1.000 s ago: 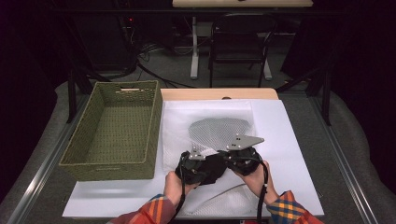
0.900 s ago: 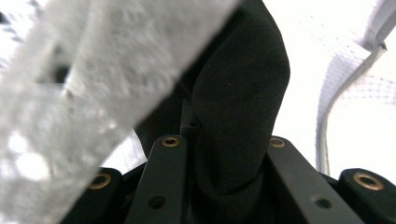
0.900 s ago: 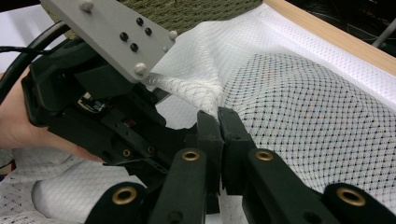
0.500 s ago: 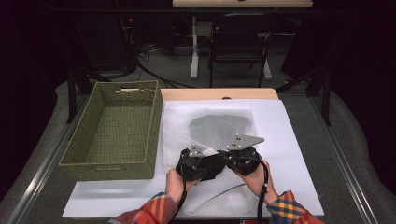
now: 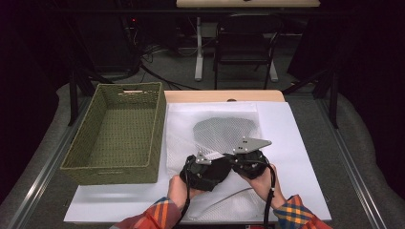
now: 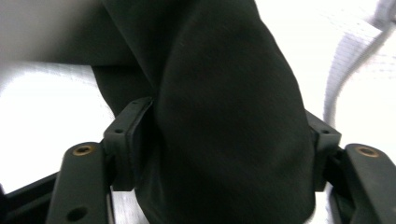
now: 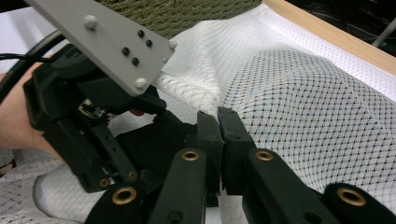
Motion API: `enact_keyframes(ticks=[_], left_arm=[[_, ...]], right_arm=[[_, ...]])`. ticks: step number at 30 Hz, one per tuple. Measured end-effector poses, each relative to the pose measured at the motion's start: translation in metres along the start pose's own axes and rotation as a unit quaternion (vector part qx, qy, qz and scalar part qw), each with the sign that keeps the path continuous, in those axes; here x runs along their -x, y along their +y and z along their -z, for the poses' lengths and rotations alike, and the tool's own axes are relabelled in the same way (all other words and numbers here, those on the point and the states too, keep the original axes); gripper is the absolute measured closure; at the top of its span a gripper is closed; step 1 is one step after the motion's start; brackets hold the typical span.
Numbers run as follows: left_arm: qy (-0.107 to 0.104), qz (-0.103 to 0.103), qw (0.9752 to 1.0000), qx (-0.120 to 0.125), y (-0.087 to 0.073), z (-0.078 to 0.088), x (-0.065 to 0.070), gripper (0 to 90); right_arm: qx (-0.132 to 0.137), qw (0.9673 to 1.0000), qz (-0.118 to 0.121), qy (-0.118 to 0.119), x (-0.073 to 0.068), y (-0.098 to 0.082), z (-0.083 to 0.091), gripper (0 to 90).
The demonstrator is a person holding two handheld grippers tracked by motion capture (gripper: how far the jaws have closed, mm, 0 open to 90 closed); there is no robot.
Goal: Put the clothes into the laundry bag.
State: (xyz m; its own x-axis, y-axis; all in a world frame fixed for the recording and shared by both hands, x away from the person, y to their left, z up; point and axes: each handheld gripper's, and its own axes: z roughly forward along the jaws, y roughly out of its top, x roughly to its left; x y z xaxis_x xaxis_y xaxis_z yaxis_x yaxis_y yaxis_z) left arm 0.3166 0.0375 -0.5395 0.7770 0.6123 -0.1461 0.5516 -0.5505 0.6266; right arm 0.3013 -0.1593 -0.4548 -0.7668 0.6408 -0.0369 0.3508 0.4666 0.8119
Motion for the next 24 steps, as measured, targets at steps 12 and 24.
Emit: enact_keyframes(ticks=[12,24], left_arm=[[0.017,-0.004,0.9998,-0.012,-0.0091,-0.0005,0.0048,44.1],[0.022,0.021,0.9994,0.016,-0.0079,-0.004,-0.0035,81.0]], right_arm=[[0.001,1.0,0.0,-0.001,-0.0012,0.0007,0.0,88.7],[0.005,1.0,-0.006,0.0,-0.0001,0.0019,0.0011,88.7]])
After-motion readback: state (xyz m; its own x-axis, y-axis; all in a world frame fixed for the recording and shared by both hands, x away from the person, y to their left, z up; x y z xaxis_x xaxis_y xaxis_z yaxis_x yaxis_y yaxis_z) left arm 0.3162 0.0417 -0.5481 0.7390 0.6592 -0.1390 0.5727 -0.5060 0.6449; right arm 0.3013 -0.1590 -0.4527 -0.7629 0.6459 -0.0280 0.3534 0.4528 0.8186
